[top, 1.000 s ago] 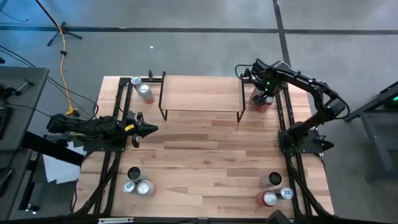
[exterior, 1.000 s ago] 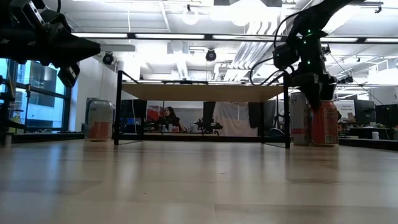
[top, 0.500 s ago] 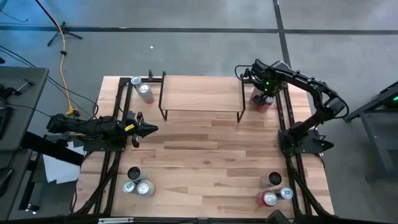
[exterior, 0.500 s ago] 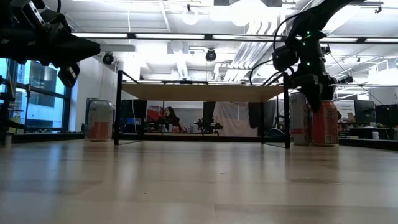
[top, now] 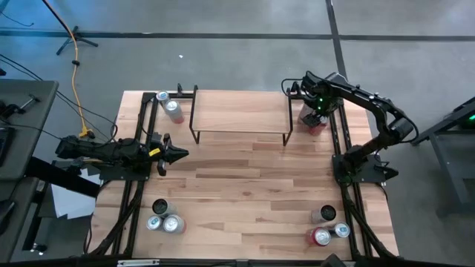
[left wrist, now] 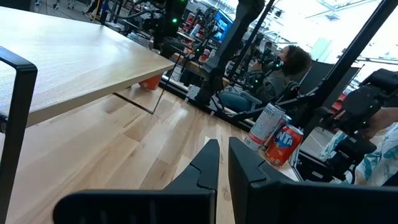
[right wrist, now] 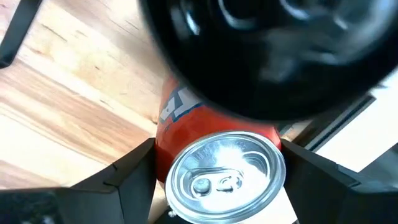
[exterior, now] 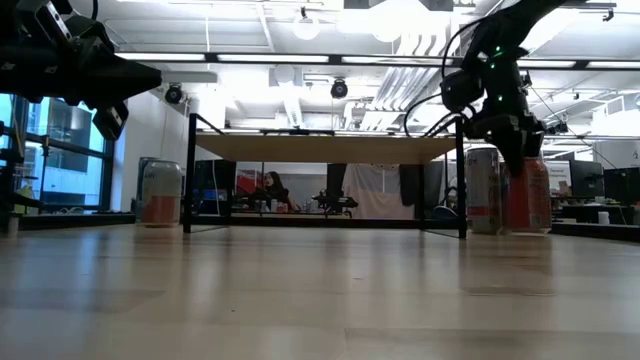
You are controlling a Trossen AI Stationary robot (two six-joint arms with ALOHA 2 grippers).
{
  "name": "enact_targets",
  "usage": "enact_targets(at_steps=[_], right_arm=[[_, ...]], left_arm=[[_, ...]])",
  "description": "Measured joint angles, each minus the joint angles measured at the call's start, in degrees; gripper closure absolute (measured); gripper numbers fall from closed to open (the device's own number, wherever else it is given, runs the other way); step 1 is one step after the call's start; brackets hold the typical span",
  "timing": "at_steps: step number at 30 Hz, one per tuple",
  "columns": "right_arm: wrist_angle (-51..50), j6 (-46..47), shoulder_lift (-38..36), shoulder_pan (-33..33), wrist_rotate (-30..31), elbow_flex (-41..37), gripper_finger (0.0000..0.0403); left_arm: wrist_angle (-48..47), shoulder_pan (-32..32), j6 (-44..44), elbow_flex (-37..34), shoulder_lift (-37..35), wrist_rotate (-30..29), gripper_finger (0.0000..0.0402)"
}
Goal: Place canned beverage on shelf
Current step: Put the top red soda can on the shelf
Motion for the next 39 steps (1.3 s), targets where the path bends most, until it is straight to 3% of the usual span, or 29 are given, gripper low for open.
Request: enact_targets(at_steps=[6,13,15,20,26,32,39], right_arm=[[-4.86,1.43,-5.98,1.20,-0.41,0.00,0.0126],[-15.03,2.91,-14.62,4.96,-6.57,3.22,0.0126],[-16.17,3.84,-16.46,6.81,-9.91,5.42,0.0126],[-15.38,8.03,-19.12,12.68,-25.55,12.59,0.0126],[-7.71,13.94,-17.99,24.27,-33.27,22.28,0.0126],[7.29,20.00,-11.55,31.82,-28.09,34.74,0.0126],[-1.89,11.03,5.14,32.07,-16.83,59.42,0.0126]], left_arm=[[0.00,0.00,0.00,0.00,0.01,0.02,0.0401],[0.00,0.02,-0.02,0.00,-0.01,0.00,0.0402],[0.00,0.02,0.00,-0.02,-0.01,0.00,0.0402],[0.00,0.01,-0.01,0.00,0.01,0.01,0.0401],[0.01,0.00,-0.02,-0.02,0.01,0.01,0.0402],[0.00,0.02,-0.02,0.00,0.01,0.00,0.0402],[0.00,0.00,-0.02,-0.01,0.01,0.01,0.0401]])
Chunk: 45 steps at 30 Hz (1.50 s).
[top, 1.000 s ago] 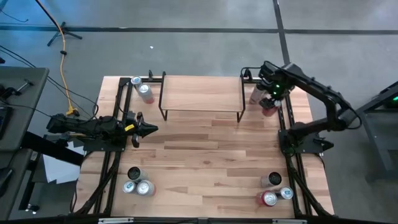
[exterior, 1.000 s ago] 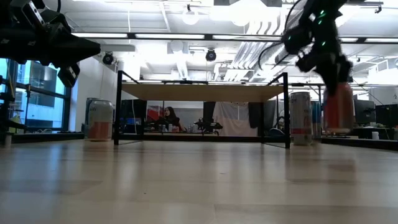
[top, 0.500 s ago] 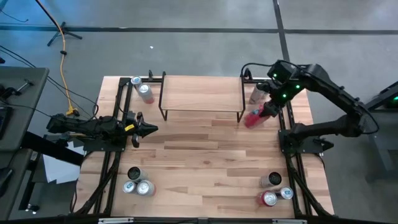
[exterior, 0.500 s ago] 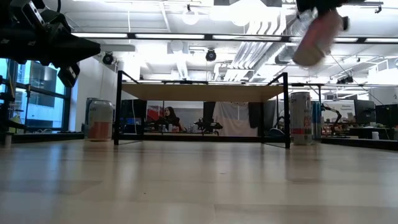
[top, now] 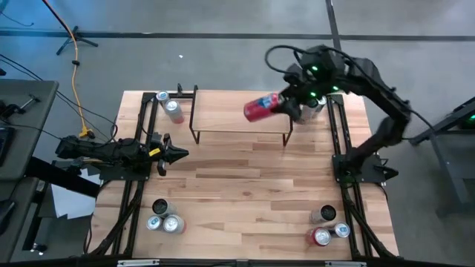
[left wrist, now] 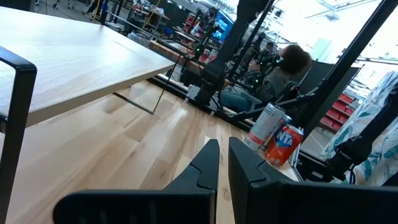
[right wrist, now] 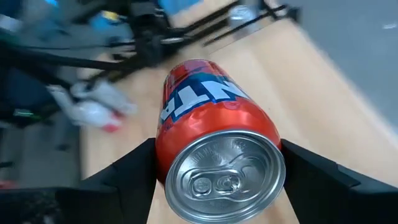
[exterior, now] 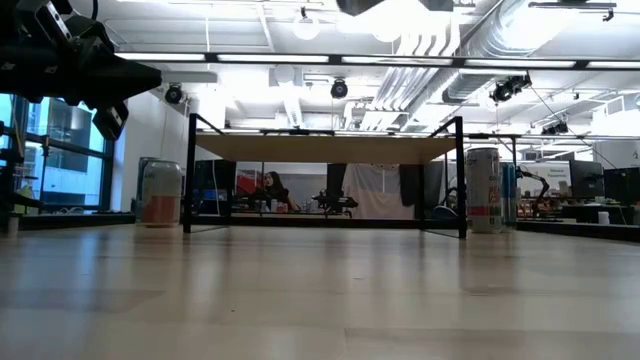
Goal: Place canned beverage on shelf
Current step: Put the top red soda can on the shelf
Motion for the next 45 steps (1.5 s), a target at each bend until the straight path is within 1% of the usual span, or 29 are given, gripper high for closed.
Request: enact_targets(at_steps=[4,5,6,9,12,17,21,23,25,27,28,29,31,34,38,41,45], right_arm=[[-8.92,-4.06,9.82,-1.02,5.95,10.82,0.0126],[-9.19,-4.78,10.91,-1.21,6.99,10.63,0.0126],[-8.66,-5.38,11.06,-1.52,7.70,8.67,0.0126],[-10.55,-6.88,12.14,-2.70,8.02,4.22,0.0126],[-12.59,-7.08,13.94,-3.55,8.90,1.62,0.0126],[-12.94,-8.03,14.12,-3.60,10.35,-0.17,0.0126],[-13.46,-6.59,14.12,-3.43,10.95,-0.23,0.0126],[-13.41,-6.35,14.12,-3.45,10.97,-0.23,0.0126],[-13.47,-5.89,14.12,-3.45,10.97,-0.23,0.0126],[-13.47,-5.89,14.12,-3.48,10.57,-0.23,0.0126],[-13.48,-5.73,14.12,-3.48,10.53,-0.23,0.0126],[-13.48,-5.30,14.12,-3.48,10.51,-0.23,0.0126],[-13.48,-4.54,14.12,-3.48,10.40,-0.23,0.0126],[-13.50,-4.38,14.12,-3.46,10.38,-0.23,0.0126],[-13.50,-4.14,14.12,-3.46,10.38,-0.23,0.0126],[-13.50,-3.33,14.12,-3.45,10.16,-0.23,0.0126],[-13.50,-3.42,14.12,-3.38,9.72,-0.23,0.0126]], left_arm=[[0.00,0.00,0.00,0.01,0.00,0.01,0.0401],[0.00,0.00,0.02,-0.01,0.00,-0.01,0.0402],[0.00,0.00,0.00,0.01,0.00,-0.01,0.0401],[0.02,0.01,0.01,0.00,0.00,0.00,0.0401],[0.47,0.01,0.19,0.01,0.00,-0.02,0.0402],[0.39,0.00,1.50,-0.01,0.00,-0.33,0.0402],[1.62,0.02,1.40,0.01,0.00,-0.66,0.0402],[4.12,0.00,0.63,0.00,0.03,-1.74,0.0401],[9.22,0.00,-2.02,0.01,0.11,-3.87,0.0401],[16.20,0.01,-6.78,0.01,0.10,-7.39,0.0402],[19.08,0.00,-7.54,0.01,0.12,-9.71,0.0402],[21.74,0.02,-7.16,0.01,0.37,-11.82,0.0401],[26.28,0.04,-3.62,0.41,1.29,-13.01,0.0402],[27.34,0.05,-1.44,3.42,4.07,-10.56,0.0401],[23.58,0.14,-0.88,10.33,11.87,-11.71,0.0388],[16.39,1.20,1.15,18.58,19.26,-12.63,0.0360],[5.52,4.04,5.53,30.24,31.05,-12.78,0.0304]])
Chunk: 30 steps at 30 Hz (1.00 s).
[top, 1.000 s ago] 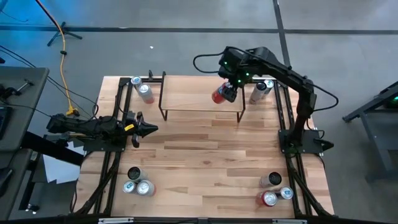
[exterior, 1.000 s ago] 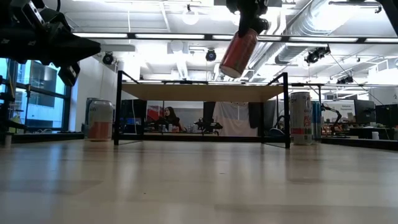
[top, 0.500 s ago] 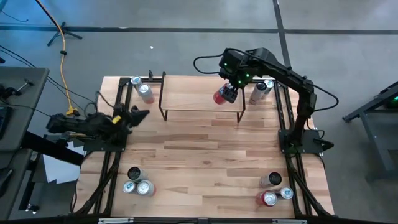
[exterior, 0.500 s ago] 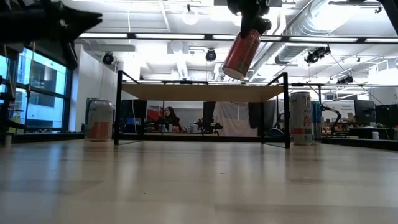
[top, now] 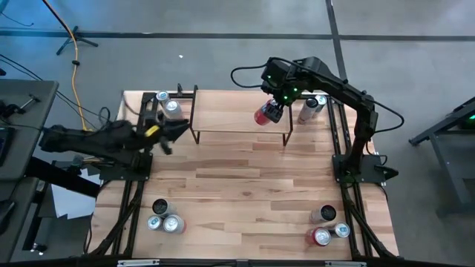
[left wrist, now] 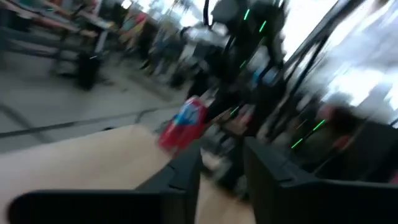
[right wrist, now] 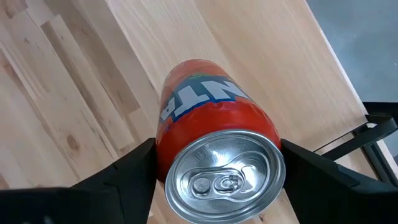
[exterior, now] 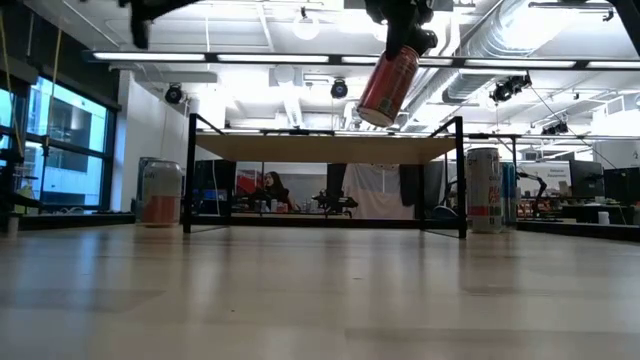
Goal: Place canned beverage on shelf
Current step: Put the top red soda can on the shelf
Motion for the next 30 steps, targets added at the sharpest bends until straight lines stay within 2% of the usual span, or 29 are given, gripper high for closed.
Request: enact_targets(at_steps=[5,8,12,16,21,25,30], right_arm=[[-0.01,-0.59,0.00,0.16,-0.23,0.00,0.0126],[0.00,-1.58,-0.02,0.18,-0.22,-0.02,0.0126],[-0.04,-1.60,-0.02,0.18,-0.11,-0.02,0.0126],[0.26,-1.62,-0.04,0.18,0.22,-0.02,0.0126],[5.84,-0.20,-0.04,0.18,-0.20,-0.07,0.0126],[8.58,2.12,0.52,1.02,-0.03,0.13,0.0126],[10.11,2.66,5.44,3.50,0.27,4.42,0.0126]], left_arm=[[-9.36,6.85,6.66,11.06,14.95,2.63,0.0231],[-9.24,12.26,9.78,15.65,22.91,10.11,0.0196],[-9.38,17.61,10.63,19.62,32.57,21.00,0.0175],[-9.85,19.90,10.61,22.34,38.53,23.06,0.0172],[-10.08,21.68,10.64,24.77,36.47,26.43,0.0172],[-9.86,23.21,13.04,25.33,30.60,25.35,0.0172],[-11.30,24.11,14.53,25.33,24.57,23.06,0.0172]])
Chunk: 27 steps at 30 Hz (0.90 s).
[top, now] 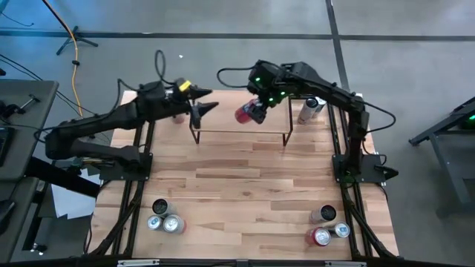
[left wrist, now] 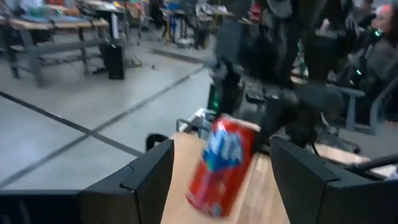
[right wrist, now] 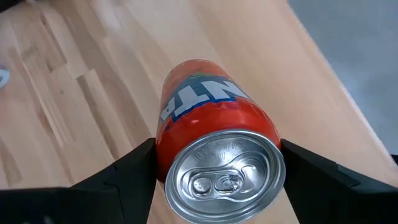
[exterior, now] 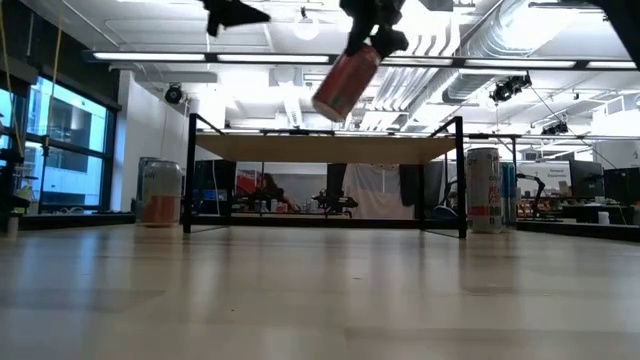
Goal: Place canned beverage on shelf
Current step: Put the top red soda can on the shelf
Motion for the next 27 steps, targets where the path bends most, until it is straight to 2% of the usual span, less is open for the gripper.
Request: enact_targets(at_steps=[4,7,12,14,18,27], right_arm=[[-0.78,-0.17,4.59,0.95,0.74,6.46,0.0126],[0.81,0.47,5.03,0.59,1.04,5.18,0.0126],[-3.14,1.29,5.90,0.25,1.79,4.92,0.0126],[-3.59,1.21,5.62,0.29,2.55,4.96,0.0126],[-11.28,0.33,4.22,0.34,5.05,5.03,0.0126],[-10.08,2.67,-2.54,0.08,7.19,4.10,0.0126]], left_arm=[[-3.12,0.00,-0.04,0.00,-3.38,-2.34,0.0172],[-6.43,0.00,-1.03,0.00,-4.98,-2.49,0.0172],[-12.02,-0.04,-2.55,-0.04,-5.81,-2.53,0.0172],[-12.35,-0.05,-2.55,-0.04,-5.07,-2.55,0.0172],[-11.80,-0.07,-2.56,-0.04,-2.41,-2.43,0.0172],[-6.95,-0.22,-2.63,-0.07,6.07,-1.09,0.0172]])
